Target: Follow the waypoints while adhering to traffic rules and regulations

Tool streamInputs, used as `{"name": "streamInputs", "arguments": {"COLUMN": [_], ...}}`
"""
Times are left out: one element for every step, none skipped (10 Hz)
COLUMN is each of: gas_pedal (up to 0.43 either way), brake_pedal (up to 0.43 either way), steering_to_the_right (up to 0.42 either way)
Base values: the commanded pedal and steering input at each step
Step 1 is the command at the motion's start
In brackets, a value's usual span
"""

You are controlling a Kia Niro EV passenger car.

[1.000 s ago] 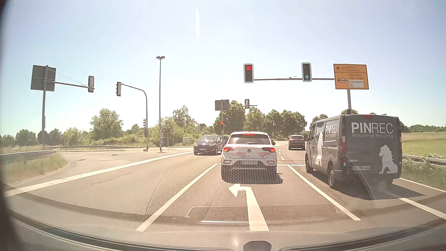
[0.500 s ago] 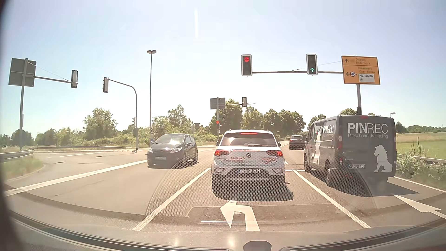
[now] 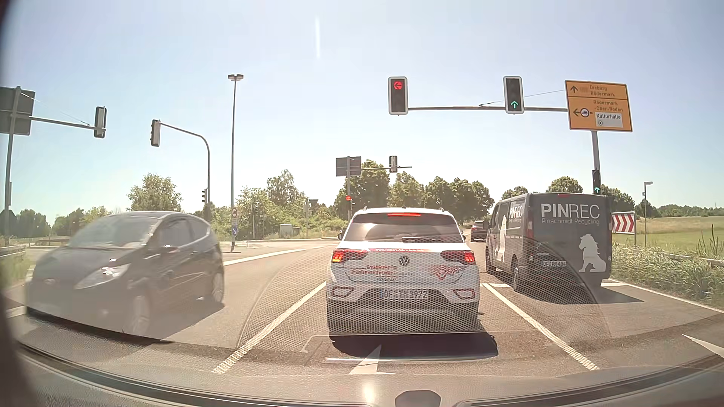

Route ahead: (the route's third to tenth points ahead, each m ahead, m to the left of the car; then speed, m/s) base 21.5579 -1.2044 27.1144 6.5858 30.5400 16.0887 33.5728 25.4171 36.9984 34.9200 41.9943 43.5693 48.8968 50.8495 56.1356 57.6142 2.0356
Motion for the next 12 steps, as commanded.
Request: {"name": "streamInputs", "arguments": {"gas_pedal": [0.000, 0.000, 0.000, 0.000, 0.000, 0.000, 0.000, 0.000, 0.000, 0.000, 0.000, 0.000], "brake_pedal": [0.366, 0.366, 0.360, 0.360, 0.348, 0.323, 0.299, 0.274, 0.256, 0.244, 0.220, 0.213], "steering_to_the_right": [0.029, 0.028, 0.029, 0.028, 0.029, 0.028, 0.029, 0.028, 0.028, 0.028, 0.028, 0.028]}}
